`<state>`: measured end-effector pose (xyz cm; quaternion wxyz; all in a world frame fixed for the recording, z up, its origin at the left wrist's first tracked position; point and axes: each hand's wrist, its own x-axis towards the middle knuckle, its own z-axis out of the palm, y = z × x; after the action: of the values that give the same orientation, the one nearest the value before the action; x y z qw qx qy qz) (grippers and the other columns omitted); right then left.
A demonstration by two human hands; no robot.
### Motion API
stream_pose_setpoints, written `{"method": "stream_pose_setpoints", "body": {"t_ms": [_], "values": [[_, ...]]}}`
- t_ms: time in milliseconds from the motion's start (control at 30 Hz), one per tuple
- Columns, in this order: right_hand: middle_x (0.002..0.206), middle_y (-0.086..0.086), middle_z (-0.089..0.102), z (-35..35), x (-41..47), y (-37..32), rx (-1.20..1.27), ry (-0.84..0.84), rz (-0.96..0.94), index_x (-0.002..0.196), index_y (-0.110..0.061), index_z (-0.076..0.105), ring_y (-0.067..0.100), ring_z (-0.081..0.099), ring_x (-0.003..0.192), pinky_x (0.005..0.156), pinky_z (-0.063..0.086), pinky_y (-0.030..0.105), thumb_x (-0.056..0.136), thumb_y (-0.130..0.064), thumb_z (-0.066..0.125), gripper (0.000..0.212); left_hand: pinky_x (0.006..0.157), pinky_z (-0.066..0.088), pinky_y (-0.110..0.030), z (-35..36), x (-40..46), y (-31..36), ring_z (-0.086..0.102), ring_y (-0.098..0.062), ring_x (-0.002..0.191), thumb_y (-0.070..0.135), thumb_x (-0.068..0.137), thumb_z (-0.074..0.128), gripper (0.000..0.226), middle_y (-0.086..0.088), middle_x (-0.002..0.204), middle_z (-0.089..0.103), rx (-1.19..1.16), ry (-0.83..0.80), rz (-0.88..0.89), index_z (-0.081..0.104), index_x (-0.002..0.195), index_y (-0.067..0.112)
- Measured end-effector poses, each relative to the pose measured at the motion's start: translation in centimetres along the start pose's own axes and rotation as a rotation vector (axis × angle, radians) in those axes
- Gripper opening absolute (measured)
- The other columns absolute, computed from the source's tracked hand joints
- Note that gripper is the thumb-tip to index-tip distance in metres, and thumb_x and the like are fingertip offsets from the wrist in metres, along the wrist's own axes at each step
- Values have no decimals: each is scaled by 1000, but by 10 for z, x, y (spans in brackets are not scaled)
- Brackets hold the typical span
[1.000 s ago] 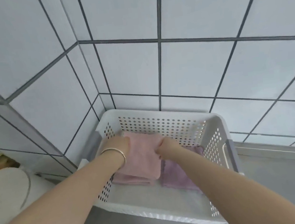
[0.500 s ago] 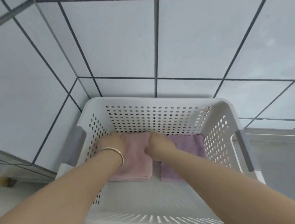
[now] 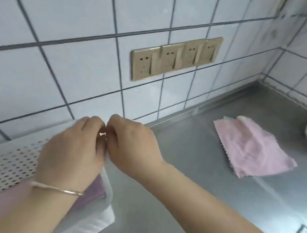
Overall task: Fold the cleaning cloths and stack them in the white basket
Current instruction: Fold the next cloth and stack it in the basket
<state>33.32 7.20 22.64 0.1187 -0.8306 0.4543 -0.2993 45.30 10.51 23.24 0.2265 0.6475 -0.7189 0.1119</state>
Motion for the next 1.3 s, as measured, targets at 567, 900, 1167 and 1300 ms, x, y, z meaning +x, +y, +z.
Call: {"method": "stream_pose_setpoints", "body": {"t_ms": [567,900,1167,1300], "values": [[86,-4,64,-95,-280,404,-217,-172,626,79,-16,68,23,59,87,59,48,24,64,-7,62,19,54,52,-25,302,-38,345,64,-16,71,34,57,79,28,8,78,62,-233,-561,263,61,77,27],[113,-2,65,-85,-270,477,-174,-159,509,106,-13,65,21,64,102,76,57,31,57,-19,69,49,52,49,-25,359,-25,410,56,-10,83,32,41,76,48,11,89,61,-144,-462,15,61,86,31],[95,-5,65,-84,-262,487,-295,-123,474,83,-25,68,20,62,80,64,51,31,63,-51,65,33,57,46,-20,367,-14,396,55,-4,71,38,75,44,24,18,80,62,-220,-394,55,68,74,34],[76,-5,63,-88,-252,489,-326,-88,417,69,-24,68,22,59,67,57,47,31,69,-41,52,23,56,47,-15,361,-8,392,60,-4,70,34,78,41,29,22,82,65,-216,-363,87,70,77,35]]}}
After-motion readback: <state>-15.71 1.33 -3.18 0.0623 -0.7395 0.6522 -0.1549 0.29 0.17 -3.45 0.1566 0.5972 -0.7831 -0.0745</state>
